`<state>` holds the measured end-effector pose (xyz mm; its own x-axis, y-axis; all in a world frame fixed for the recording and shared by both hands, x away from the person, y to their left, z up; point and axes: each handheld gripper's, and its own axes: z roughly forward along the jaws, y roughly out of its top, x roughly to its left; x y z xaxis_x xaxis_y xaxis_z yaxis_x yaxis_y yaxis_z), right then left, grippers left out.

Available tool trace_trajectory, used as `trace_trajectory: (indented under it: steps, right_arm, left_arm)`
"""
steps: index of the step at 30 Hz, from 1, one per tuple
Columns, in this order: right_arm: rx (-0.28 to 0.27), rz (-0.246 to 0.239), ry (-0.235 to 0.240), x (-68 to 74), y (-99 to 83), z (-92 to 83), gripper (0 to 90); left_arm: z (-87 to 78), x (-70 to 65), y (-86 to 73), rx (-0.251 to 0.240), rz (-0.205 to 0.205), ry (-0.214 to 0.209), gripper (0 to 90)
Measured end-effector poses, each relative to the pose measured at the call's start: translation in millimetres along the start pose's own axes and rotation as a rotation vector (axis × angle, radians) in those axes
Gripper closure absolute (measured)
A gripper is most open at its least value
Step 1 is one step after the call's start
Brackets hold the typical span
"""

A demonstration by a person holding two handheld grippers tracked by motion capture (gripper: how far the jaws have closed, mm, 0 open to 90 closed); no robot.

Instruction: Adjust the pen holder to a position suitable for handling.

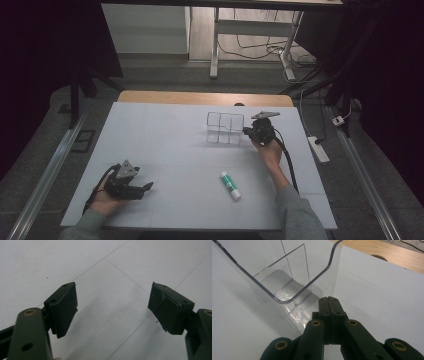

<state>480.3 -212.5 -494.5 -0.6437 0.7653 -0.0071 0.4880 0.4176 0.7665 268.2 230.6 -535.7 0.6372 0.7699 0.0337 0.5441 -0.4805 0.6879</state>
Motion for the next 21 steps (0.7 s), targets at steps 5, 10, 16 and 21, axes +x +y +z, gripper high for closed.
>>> trace_trajectory:
  steps: [5, 10, 16, 21]
  right_arm:
    - [-0.012, -0.001, 0.000, 5.0, 3.9, 5.9, 89.4]
    - [-0.020, 0.002, 0.010, 8.3, 7.2, 11.4, 89.4]
    - [-0.015, 0.001, 0.019, 12.7, 9.3, 17.5, 89.4]
    - [-0.016, -0.003, 0.032, 17.8, 11.0, 21.6, 89.4]
  left_arm:
    - [0.3, 0.2, -0.2, 0.002, 0.002, 0.002, 23.3]
    - [-0.1, 0.3, -0.2, 0.000, 0.002, 0.000, 23.3]
    - [0.2, 0.4, -0.3, 0.001, 0.001, 0.000, 23.4]
    - [0.7, 0.4, -0.3, 0.003, 0.002, 0.001, 23.3]
